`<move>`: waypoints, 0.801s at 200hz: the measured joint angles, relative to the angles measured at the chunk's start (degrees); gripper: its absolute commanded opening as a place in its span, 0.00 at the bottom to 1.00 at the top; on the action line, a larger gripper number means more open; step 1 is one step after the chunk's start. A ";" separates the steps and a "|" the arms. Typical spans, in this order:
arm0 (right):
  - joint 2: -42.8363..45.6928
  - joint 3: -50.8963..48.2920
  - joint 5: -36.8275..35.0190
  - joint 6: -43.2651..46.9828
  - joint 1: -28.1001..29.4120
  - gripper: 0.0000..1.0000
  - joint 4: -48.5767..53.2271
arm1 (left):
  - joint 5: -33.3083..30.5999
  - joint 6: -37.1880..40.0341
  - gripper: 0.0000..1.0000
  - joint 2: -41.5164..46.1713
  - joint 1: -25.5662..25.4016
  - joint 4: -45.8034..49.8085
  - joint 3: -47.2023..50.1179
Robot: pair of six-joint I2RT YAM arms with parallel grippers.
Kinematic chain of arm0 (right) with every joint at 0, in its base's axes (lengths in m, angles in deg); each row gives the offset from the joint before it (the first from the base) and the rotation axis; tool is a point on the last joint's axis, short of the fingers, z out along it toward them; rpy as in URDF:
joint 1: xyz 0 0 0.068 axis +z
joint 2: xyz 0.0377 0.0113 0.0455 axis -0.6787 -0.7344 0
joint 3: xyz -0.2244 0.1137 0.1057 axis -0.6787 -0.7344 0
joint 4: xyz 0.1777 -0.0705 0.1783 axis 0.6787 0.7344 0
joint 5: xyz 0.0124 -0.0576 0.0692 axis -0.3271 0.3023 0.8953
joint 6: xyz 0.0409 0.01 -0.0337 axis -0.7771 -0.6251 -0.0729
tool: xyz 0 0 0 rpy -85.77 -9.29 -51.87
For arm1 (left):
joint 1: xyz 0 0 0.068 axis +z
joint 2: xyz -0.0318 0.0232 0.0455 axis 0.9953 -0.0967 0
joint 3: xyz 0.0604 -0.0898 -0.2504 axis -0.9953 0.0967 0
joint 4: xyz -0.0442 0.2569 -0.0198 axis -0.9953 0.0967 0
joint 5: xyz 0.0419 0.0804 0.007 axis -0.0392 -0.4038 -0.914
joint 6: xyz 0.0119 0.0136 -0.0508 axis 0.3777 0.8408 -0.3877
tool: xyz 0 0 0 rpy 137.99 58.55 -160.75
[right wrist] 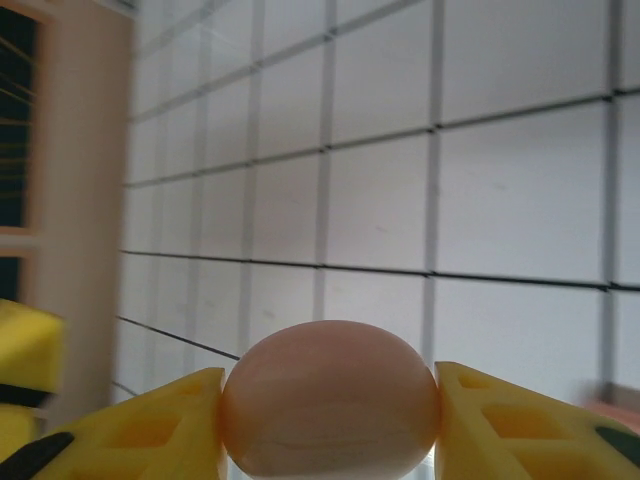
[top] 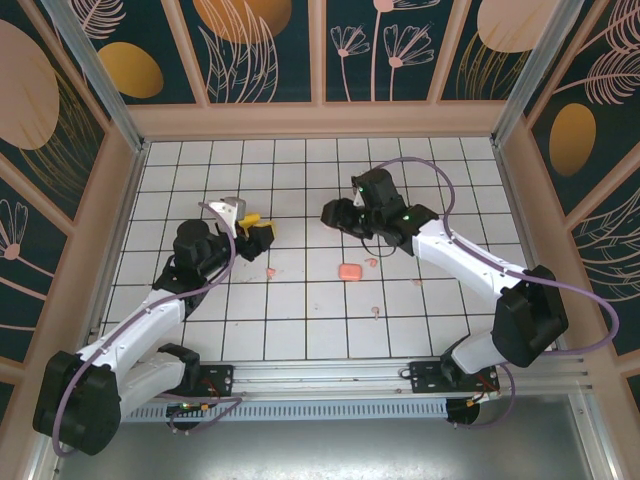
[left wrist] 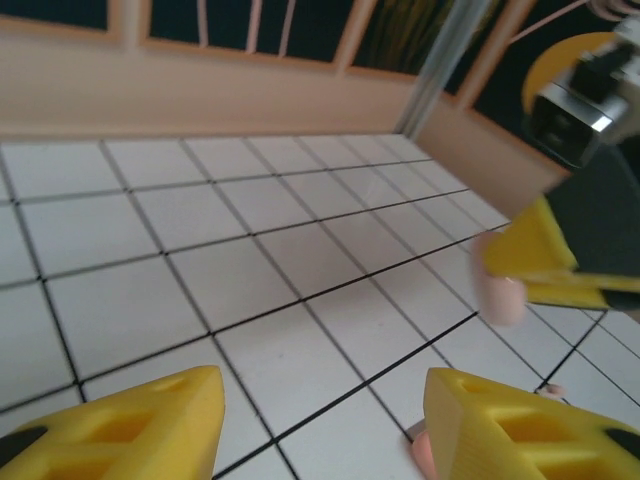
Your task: Insert wireless bluetooth earbuds into charging case
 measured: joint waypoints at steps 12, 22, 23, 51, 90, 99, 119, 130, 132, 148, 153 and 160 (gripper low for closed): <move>0.00 0.15 1.03 -2.12 0.22 0.47 -3.87 | 1.75 0.44 0.57 -0.42 0.00 -1.73 0.00; 0.00 0.15 1.62 -3.76 0.35 0.47 -6.58 | 3.02 0.57 0.58 -0.74 0.00 -2.97 0.00; 0.00 0.15 1.70 -3.87 0.35 0.47 -6.75 | 3.08 0.57 0.58 -0.79 0.00 -3.04 0.00; 0.00 0.02 3.19 -8.55 1.16 0.47 -14.19 | 5.51 0.59 0.58 -1.57 -0.04 -5.92 0.00; -0.39 -0.33 4.28 -13.03 3.15 0.47 -21.22 | 7.63 0.55 0.58 -3.67 -0.15 -8.66 -0.04; -0.61 -0.33 4.46 -13.46 3.48 0.47 -22.08 | 7.85 0.44 0.58 -4.20 -0.31 -8.87 -0.13; -1.42 -0.33 4.66 -14.38 3.98 0.47 -23.50 | 8.24 0.35 0.58 -5.01 -0.85 -9.25 -0.70; -2.03 -0.33 4.83 -14.67 4.20 0.47 -23.93 | 8.46 0.33 0.58 -5.25 -0.85 -9.29 -1.18; -2.16 -0.33 4.90 -14.75 4.26 0.47 -24.00 | 8.46 0.31 0.58 -5.31 -0.90 -9.33 -1.29; -3.04 -0.33 5.25 -15.04 4.72 0.47 -24.17 | 8.66 -0.02 0.58 -5.57 -1.07 -10.16 -2.01; -3.28 -0.33 5.40 -15.37 4.90 0.47 -24.28 | 8.70 -0.11 0.58 -5.62 -1.07 -10.56 -2.25; -3.61 -0.33 5.57 -15.61 5.16 0.47 -24.37 | 8.68 -0.26 0.58 -5.66 -1.11 -11.08 -2.51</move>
